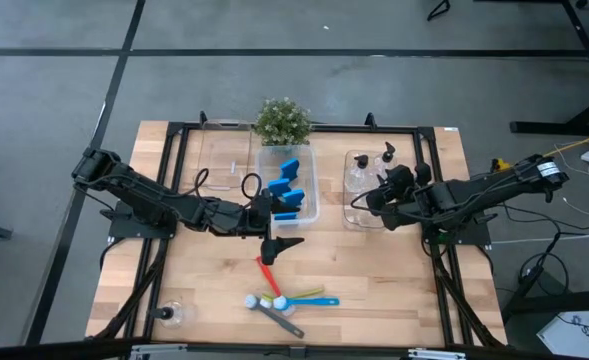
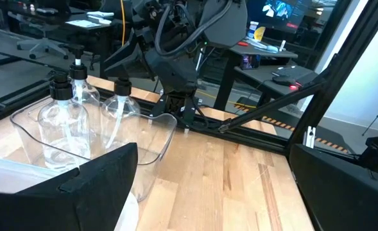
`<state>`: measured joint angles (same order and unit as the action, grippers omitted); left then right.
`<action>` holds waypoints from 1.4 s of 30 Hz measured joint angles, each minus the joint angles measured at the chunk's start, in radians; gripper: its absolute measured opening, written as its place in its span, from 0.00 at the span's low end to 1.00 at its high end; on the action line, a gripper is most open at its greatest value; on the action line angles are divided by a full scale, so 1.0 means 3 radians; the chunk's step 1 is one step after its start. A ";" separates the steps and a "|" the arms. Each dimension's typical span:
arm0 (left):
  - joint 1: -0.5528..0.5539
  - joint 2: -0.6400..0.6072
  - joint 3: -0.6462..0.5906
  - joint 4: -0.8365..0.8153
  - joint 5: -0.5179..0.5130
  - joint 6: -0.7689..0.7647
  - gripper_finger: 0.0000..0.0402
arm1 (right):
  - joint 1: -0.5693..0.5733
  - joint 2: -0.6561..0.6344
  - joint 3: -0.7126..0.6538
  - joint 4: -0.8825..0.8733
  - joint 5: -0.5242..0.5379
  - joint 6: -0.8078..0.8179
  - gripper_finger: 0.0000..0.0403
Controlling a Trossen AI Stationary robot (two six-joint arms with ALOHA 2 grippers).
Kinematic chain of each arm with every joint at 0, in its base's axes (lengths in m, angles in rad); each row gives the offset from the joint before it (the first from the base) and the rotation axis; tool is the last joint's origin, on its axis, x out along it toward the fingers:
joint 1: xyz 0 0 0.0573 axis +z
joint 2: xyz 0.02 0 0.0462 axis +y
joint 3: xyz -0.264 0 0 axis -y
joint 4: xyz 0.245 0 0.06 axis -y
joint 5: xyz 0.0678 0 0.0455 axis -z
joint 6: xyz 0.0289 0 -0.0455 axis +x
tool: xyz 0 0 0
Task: Pick & Place Kitchen Sink Supplies
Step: Put the transparent bottle into the right transparent bin
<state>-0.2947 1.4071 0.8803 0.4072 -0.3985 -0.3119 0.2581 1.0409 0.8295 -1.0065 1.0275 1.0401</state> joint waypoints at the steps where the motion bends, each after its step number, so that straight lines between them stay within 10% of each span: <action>1: 0.0000 0.0000 0.0000 0.0000 0.0000 0.0000 0.99 | 0.0000 0.0000 0.0000 0.0008 0.0001 -0.0002 0.32; 25: 0.0000 0.0000 0.0000 0.0001 0.0035 -0.0178 0.99 | 0.0027 -0.0011 0.0557 0.0679 -0.0216 -0.1341 0.32; 42: 0.0000 -0.0031 -0.0001 0.0593 0.0808 0.0520 0.99 | 0.0027 -0.0011 0.0557 0.1109 -0.0561 -0.1751 0.32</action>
<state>-0.2947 1.3979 0.8799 0.5852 -0.1561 -0.1559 0.2661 1.0374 0.9966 -0.6739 0.8593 0.5148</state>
